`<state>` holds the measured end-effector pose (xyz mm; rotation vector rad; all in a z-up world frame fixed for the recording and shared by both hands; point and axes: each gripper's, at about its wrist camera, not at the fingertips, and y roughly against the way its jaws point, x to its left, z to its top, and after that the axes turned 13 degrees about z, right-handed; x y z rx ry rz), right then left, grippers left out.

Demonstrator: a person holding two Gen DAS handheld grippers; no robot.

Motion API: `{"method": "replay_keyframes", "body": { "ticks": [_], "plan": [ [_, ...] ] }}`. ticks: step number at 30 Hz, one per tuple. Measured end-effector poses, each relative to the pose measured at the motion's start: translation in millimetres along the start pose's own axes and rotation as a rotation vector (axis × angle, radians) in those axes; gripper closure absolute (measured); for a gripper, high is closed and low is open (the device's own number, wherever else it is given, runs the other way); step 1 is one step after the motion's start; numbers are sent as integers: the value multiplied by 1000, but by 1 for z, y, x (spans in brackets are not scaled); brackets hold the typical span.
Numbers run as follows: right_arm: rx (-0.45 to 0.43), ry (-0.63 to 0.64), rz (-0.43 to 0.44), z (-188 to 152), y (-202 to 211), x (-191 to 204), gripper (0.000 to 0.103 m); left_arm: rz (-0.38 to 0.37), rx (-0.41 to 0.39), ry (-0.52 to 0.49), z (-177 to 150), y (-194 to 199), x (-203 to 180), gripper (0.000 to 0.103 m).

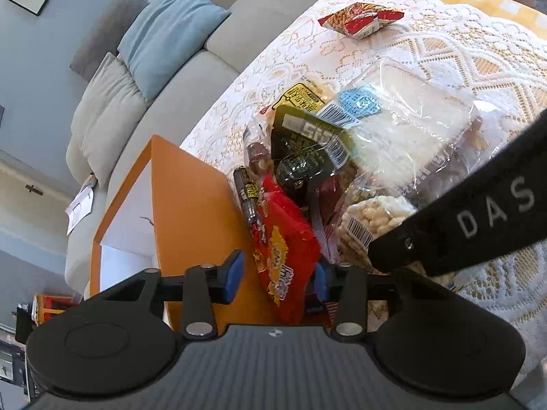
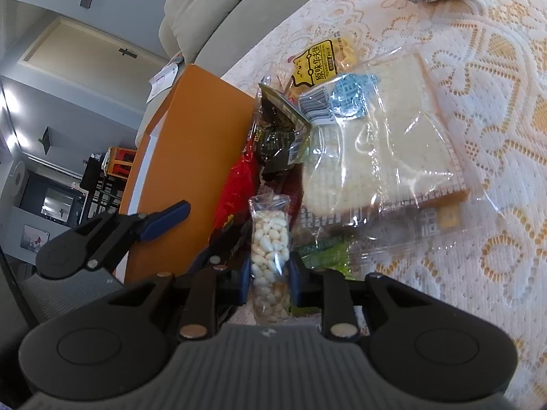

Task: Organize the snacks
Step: 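Grasp the red snack bag with the left gripper while the right holds the peanut bag, then lift both held bags and carry them over the open box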

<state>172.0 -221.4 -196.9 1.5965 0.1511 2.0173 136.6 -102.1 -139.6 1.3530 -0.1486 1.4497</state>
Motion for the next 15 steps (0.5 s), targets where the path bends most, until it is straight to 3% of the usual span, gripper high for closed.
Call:
{"method": "replay_keyframes", "body": {
  "ticks": [1,5,15],
  "plan": [
    [1,7,-4,0,0,0,83,-7,-2,-1,0,0,0,72],
    [3,30,-13,-2,0,3,83,-2,-22,-12,-1,6,-1,90],
    [-5,94,-35,-7,8,16,83,-36,-37,77,-3,28,24,95]
  ]
}}
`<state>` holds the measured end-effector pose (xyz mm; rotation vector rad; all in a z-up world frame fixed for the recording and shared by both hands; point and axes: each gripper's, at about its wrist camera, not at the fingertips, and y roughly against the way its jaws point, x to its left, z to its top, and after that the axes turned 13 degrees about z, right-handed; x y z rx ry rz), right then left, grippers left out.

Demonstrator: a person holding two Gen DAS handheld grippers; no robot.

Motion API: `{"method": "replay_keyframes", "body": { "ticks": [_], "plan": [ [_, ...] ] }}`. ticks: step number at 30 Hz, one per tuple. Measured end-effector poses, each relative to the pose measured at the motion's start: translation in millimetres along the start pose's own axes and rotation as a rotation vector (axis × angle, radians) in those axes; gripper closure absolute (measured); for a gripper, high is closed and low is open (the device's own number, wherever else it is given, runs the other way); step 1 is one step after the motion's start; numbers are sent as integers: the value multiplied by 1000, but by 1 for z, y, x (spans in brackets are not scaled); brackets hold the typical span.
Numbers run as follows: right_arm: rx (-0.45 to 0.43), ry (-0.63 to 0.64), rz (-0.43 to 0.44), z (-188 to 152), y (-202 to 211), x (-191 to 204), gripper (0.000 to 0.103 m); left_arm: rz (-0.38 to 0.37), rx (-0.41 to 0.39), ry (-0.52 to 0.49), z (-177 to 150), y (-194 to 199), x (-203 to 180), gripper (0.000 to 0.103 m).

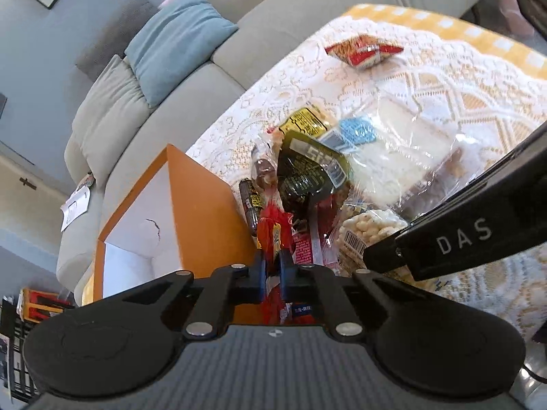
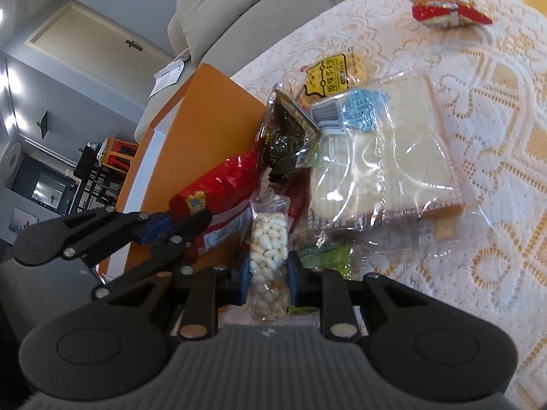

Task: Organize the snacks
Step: 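Lift both held bags and carry them over the open box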

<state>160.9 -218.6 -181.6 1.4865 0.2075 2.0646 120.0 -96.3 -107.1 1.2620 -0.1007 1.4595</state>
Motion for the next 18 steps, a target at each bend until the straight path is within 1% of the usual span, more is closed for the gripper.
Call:
{"method": "replay_keyframes", "body": {
  "ticks": [7,14,18],
  "plan": [
    [-29,52,-40,-5,12,16,83,-45,-10,92,-3,20,19,96],
    [-90,63,-67,-10,36,34,83,-100,-32,209,-4,44,42,96],
    [-116,130,-102,-14,44,54,83,-138,-40,279,-7,55,57,97]
  ]
}}
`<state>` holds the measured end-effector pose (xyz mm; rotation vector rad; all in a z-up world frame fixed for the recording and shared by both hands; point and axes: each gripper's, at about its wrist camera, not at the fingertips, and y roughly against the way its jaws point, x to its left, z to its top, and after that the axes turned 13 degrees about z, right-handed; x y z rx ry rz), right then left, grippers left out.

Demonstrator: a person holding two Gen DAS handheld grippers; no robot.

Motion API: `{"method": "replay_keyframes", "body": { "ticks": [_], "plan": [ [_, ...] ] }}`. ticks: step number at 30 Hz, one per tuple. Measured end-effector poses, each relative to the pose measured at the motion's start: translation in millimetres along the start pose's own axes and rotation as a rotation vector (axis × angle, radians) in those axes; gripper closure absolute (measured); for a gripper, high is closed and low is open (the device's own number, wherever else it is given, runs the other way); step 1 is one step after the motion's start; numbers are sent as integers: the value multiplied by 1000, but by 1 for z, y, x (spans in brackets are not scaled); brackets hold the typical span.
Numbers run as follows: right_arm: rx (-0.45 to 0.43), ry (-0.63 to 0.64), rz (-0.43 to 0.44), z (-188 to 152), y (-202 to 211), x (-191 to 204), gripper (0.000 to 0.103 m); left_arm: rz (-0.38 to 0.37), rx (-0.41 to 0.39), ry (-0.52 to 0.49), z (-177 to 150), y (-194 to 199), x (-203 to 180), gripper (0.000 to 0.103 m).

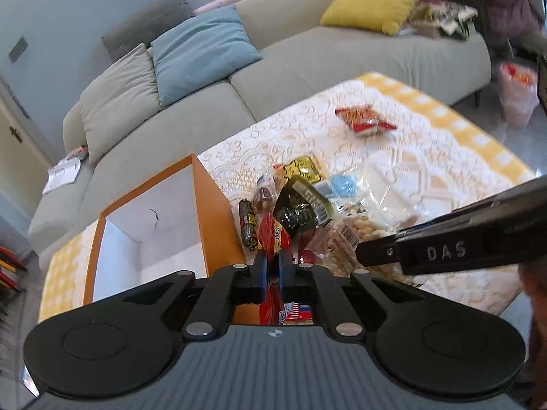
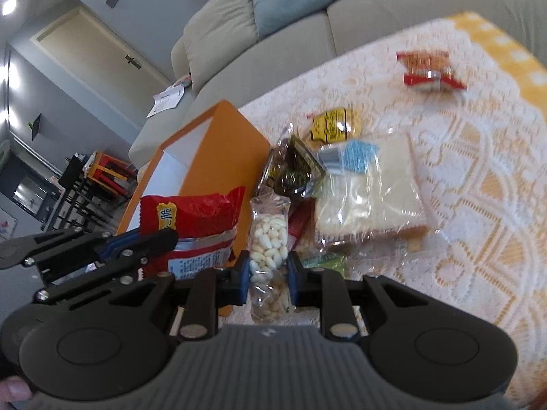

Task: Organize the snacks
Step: 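Lift both held bags and carry them over the open box, then lower both bags into the box and open both grippers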

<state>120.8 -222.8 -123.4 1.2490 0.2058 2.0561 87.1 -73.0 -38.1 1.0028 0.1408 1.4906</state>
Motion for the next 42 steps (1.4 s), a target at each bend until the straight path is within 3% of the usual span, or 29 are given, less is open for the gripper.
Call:
{"method": "replay_keyframes", "body": {
  "ticks": [12,22,27,34,38,42],
  "plan": [
    [26,127,-76,16,9,58,83,-162,73,196,9,27,61,99],
    [41,278,-9,46,-4,126,83,-202,3,343,25,38,133,100],
    [87,246,59,56,-38,140,83,-147,41,410,17,11,166,100],
    [197,218,87,52,-108,152,83,-102,172,492,-11,-45,190,101],
    [276,210,61,42,-151,152,83,-68,261,516,-33,-77,194,102],
    [339,203,20,29,-187,148,83,-88,307,548,-49,-95,197,103]
  ]
}}
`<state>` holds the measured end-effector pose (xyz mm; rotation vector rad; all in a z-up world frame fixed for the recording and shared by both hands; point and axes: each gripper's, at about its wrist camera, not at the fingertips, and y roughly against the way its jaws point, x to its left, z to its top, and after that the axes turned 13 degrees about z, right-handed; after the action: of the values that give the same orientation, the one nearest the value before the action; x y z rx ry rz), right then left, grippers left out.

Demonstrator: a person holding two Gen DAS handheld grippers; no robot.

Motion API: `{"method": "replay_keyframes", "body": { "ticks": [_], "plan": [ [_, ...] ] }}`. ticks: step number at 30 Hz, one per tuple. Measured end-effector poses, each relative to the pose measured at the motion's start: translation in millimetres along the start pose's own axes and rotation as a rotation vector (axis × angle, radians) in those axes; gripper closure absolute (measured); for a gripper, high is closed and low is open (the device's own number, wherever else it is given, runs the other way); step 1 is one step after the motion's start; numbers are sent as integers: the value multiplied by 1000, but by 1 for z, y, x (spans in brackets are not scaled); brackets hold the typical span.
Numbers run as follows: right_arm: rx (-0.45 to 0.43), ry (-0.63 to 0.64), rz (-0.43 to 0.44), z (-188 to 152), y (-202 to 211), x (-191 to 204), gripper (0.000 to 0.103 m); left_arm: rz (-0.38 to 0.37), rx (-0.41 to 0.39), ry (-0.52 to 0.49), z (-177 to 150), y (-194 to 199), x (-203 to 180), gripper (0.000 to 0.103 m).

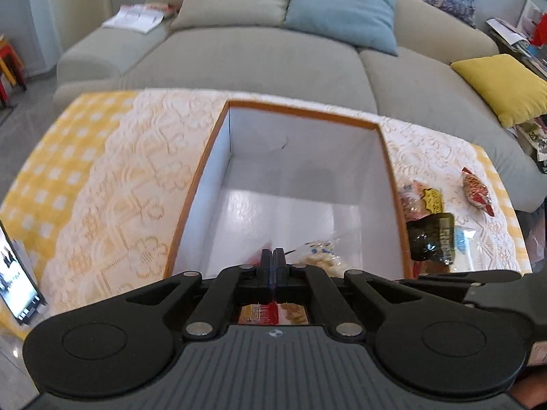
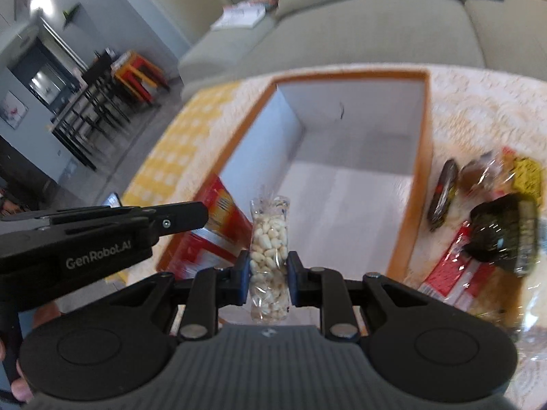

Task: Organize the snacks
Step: 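Lower both bags into the box and open both grippers, then withdraw both grippers from the box back toward the snack pile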

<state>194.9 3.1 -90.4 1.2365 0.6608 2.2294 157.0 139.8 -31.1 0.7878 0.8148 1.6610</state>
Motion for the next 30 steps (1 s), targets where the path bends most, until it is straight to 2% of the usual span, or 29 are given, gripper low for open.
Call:
{"method": "replay_keyframes", "body": {
  "ticks": [5,11,14,18,21,22,23,25,30],
  "plan": [
    [54,-24,-40,-1,-29,-3,82,-10,57,19,-5,-24,5,103],
    [90,73,-121,1,-43,5,82,-13,112,29,-11,-42,4,103],
    [96,108,-150,2,-49,6,82,-15,121,29,-14,-43,3,98],
    [107,155,-184,-2,-50,10,81,-4,129,10,-17,-44,-1,84],
    [116,192,-210,-4,-44,11,81,-1,131,9,-18,-42,-2,81],
    [118,206,-221,-5,-42,13,79,1,129,10,-18,-41,-3,79],
    [115,218,-240,-7,-38,13,72,2,127,10,-18,-39,-3,77],
    [99,237,-279,-8,-33,13,64,1,123,15,-18,-36,-3,67],
    [55,234,-287,-10,-10,12,62,-13,96,32,-19,-20,-5,64]
  ]
}}
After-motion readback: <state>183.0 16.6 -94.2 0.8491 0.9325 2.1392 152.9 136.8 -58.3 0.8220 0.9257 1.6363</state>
